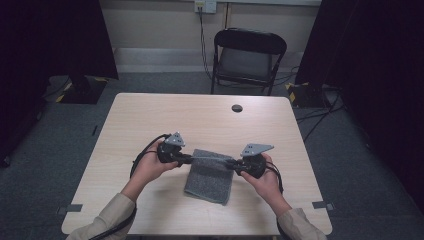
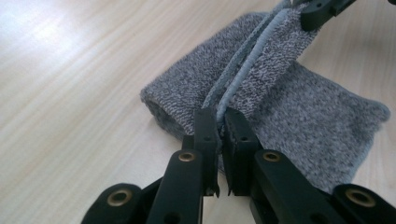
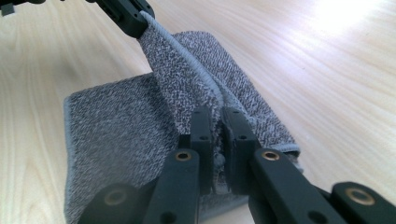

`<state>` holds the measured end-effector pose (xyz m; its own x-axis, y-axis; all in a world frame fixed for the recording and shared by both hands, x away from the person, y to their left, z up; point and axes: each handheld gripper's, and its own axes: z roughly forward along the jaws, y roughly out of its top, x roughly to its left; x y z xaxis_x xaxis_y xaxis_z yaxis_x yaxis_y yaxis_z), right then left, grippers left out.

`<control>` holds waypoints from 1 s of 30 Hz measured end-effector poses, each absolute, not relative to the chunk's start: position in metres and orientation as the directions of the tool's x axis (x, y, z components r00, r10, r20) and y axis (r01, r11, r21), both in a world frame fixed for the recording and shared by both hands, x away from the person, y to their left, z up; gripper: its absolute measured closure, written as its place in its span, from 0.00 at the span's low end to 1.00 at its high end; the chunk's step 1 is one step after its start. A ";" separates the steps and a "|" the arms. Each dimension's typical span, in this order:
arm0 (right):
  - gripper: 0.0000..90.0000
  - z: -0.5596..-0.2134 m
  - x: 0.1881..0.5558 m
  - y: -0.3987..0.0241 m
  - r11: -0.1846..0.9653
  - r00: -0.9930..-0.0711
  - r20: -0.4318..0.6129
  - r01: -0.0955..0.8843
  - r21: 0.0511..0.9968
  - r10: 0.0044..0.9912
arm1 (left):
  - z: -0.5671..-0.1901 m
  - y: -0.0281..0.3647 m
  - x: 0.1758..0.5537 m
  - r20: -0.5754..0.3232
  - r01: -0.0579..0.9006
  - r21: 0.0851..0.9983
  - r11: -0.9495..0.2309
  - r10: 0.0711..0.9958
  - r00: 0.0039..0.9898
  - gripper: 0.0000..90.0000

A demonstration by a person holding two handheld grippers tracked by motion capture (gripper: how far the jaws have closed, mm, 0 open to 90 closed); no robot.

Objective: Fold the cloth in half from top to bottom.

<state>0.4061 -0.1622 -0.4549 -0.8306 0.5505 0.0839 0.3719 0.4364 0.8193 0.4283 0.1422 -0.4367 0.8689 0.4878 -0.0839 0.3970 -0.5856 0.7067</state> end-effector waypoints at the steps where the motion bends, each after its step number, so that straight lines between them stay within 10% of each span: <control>1: 0.94 -0.456 0.405 -0.162 0.438 -0.832 0.084 0.371 0.819 0.549 | -0.438 0.142 0.427 -0.087 0.397 0.704 -0.588 0.483 0.871 0.95; 30: 0.91 -0.477 0.363 -0.171 0.451 -0.850 0.128 0.392 0.802 0.512 | -0.456 0.142 0.394 -0.117 0.374 0.687 -0.623 0.413 0.903 0.95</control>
